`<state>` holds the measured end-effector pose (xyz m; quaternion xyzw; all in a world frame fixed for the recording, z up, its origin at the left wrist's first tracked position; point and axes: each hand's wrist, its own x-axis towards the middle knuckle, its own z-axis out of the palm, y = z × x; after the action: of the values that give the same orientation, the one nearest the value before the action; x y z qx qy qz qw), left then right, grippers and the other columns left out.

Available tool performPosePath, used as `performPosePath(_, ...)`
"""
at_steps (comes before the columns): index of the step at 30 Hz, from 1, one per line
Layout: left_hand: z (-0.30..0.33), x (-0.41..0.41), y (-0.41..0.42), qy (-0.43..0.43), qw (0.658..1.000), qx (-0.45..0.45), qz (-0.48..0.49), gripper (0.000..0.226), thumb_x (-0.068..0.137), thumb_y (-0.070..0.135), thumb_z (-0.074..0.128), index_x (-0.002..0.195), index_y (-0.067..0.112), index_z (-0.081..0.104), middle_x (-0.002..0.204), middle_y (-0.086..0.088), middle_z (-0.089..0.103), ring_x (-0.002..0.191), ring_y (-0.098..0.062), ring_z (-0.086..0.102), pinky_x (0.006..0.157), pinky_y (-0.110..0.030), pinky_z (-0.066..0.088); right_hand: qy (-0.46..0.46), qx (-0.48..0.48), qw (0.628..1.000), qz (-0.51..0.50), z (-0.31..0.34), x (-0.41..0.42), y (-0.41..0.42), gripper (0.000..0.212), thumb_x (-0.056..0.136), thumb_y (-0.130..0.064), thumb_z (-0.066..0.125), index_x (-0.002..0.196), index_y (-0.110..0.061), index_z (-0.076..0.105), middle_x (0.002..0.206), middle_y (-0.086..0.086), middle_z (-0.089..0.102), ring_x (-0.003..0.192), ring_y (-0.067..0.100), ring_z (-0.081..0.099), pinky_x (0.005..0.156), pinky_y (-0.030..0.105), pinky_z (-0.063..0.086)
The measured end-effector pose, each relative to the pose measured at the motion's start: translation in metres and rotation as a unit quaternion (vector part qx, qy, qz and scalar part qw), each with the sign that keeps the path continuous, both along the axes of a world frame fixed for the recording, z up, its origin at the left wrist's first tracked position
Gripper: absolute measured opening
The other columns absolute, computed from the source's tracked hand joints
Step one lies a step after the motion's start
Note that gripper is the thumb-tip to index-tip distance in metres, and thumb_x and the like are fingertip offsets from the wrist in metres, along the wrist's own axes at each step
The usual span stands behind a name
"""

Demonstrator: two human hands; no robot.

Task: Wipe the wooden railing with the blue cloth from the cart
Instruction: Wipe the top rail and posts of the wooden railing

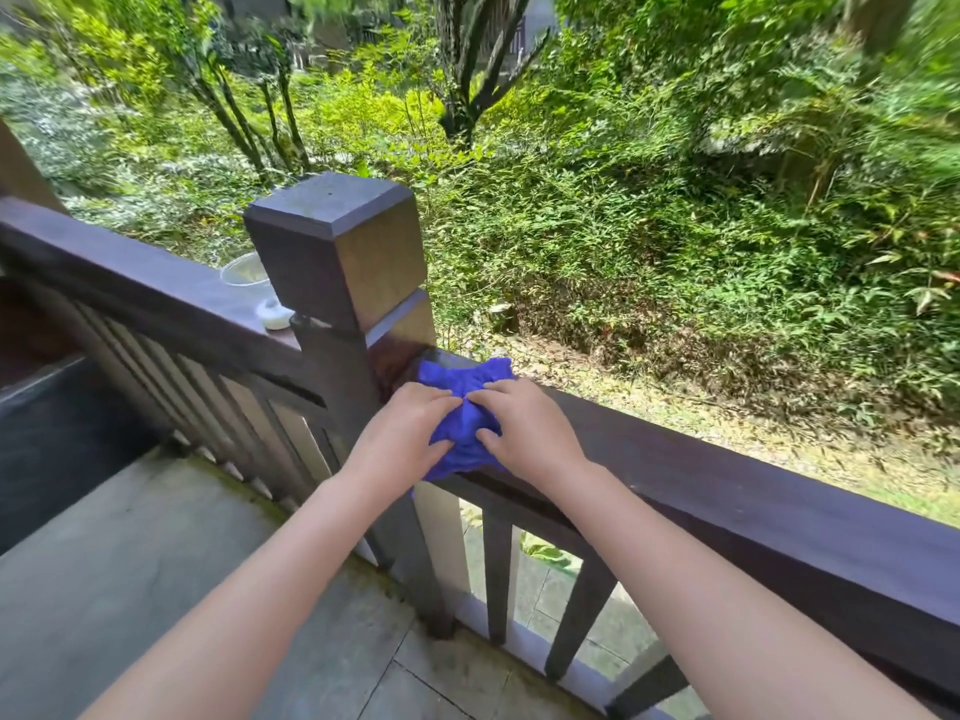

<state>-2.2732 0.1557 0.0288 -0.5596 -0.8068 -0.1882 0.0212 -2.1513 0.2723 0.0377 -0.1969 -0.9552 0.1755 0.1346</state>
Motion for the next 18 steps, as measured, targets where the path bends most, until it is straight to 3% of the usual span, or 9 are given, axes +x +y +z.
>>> performPosePath(4,0.016,0.001,-0.002,-0.007,1.000,-0.001,-0.019,0.033,0.075,0.013,0.061,0.107,0.018,0.065,0.101,-0.003,0.067,0.101,-0.024,0.055,0.085,-0.039,0.048,0.019,-0.002,1.000,-0.010,0.002,0.009,0.002,0.032,0.080,-0.020,0.056,0.112,-0.017,0.061,0.105,0.007,0.061,0.106,0.027,0.050,0.080,0.038,0.048)
performPosePath(8,0.032,-0.001,0.003,-0.051,0.998,-0.029,-0.033,0.023,0.074,0.019,0.061,0.096,0.023,0.067,0.085,0.000,0.069,0.084,-0.020,0.060,0.071,-0.032,0.048,-0.005,-0.002,1.000,-0.017,0.015,0.015,0.011,0.027,0.079,-0.029,0.058,0.103,-0.020,0.065,0.095,0.006,0.062,0.093,0.027,0.056,0.070,0.030,0.035)
performPosePath(15,0.084,0.030,0.020,-0.043,0.991,-0.073,-0.106,0.015,0.070,0.023,0.068,0.084,0.016,0.067,0.069,0.001,0.064,0.066,-0.017,0.055,0.058,-0.028,0.042,-0.042,-0.068,0.996,-0.024,0.067,0.056,0.019,0.017,0.072,-0.028,0.065,0.086,-0.019,0.064,0.089,0.002,0.067,0.084,0.022,0.060,0.073,0.035,0.048)
performPosePath(18,0.107,0.052,0.028,-0.043,0.987,-0.079,-0.133,0.013,0.071,0.027,0.068,0.083,0.024,0.066,0.063,0.011,0.056,0.061,-0.008,0.049,0.054,-0.021,0.037,-0.038,-0.085,0.994,-0.049,0.093,0.089,0.020,0.013,0.072,-0.025,0.064,0.084,-0.020,0.063,0.087,0.001,0.066,0.079,0.020,0.060,0.069,0.032,0.049)
